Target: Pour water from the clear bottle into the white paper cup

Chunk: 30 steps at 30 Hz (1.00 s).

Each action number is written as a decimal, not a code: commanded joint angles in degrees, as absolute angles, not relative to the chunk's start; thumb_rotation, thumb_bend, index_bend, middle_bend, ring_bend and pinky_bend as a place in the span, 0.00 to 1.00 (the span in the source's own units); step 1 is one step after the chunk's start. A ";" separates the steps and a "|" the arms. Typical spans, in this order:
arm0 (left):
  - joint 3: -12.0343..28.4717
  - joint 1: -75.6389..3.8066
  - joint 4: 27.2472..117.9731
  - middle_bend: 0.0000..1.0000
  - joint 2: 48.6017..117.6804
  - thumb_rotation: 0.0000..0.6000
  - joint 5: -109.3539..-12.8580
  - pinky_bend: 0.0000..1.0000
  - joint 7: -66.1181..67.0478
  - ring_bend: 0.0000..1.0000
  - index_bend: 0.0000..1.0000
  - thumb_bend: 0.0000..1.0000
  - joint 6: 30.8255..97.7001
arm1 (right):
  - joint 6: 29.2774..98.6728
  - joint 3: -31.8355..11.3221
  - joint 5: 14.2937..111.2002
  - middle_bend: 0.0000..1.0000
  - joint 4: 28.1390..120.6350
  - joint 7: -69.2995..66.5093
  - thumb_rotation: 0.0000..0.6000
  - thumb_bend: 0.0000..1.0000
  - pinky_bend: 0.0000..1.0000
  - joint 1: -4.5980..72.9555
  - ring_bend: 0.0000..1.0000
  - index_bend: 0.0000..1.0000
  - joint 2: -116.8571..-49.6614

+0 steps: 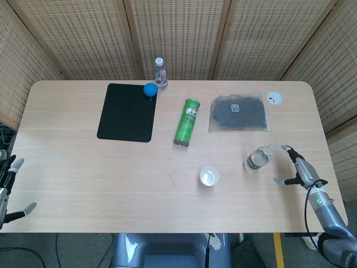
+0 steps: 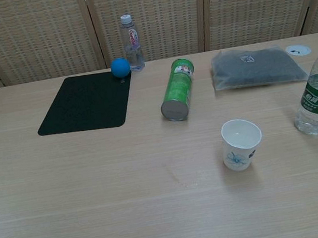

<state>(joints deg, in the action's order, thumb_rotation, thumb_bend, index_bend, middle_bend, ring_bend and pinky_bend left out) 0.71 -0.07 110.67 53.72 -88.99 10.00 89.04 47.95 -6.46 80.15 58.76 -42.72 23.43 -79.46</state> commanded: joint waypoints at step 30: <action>1.96 -1.94 110.78 0.00 54.06 1.00 -85.02 0.00 11.20 0.00 0.00 0.09 86.46 | 46.13 -6.08 84.74 0.11 47.66 -70.58 1.00 0.00 0.00 31.22 0.01 0.05 -91.33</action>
<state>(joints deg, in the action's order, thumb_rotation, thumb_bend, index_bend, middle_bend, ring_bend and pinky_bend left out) 1.97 -1.93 110.78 54.07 -85.01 11.20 86.47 45.81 -6.34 84.51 48.52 -70.09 30.96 -90.64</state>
